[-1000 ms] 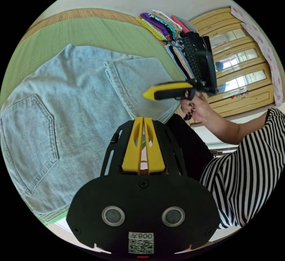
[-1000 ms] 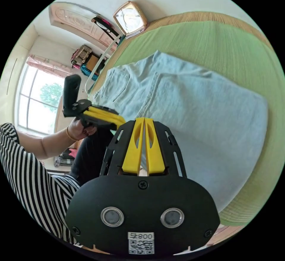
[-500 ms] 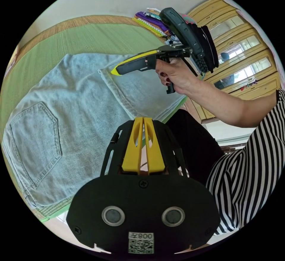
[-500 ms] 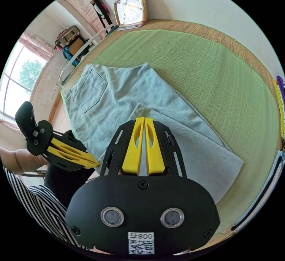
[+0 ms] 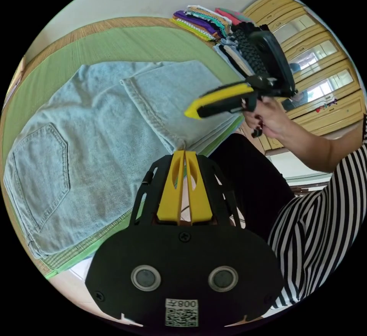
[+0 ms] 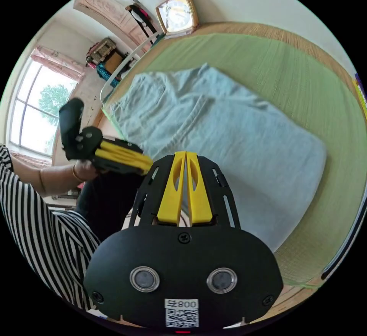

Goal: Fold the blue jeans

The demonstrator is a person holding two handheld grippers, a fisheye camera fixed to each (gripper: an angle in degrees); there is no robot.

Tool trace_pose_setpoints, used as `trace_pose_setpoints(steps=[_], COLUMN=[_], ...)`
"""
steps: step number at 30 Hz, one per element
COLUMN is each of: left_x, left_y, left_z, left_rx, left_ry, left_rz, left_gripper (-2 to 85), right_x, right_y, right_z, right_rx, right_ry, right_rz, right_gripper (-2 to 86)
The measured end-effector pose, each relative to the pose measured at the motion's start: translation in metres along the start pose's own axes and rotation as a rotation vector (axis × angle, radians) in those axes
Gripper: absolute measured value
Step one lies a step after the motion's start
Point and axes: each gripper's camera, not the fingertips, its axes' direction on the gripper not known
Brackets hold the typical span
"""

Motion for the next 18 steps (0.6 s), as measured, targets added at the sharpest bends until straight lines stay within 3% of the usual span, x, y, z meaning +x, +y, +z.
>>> trace_pose_setpoints(steps=[8,12,18], left_x=[0.033,0.061,0.124], left_y=[0.010,0.009,-0.018], left_z=[0.009,0.022,0.057], left_rx=[0.031,0.061,0.046], left_ry=[-0.019,0.032,0.050], left_rz=[0.021,0.083,0.256], left_gripper=[0.3,1.2,4.0], right_x=[0.057,0.118,0.198], right_y=[0.050,0.118,0.198], right_z=[-0.046,-0.101,-0.112], right_rx=[0.127,0.274,0.321], right_ry=[-0.071,-0.060,-0.266], right_rz=[0.156,0.362,0.595], right_gripper=[0.6,2.6,7.3])
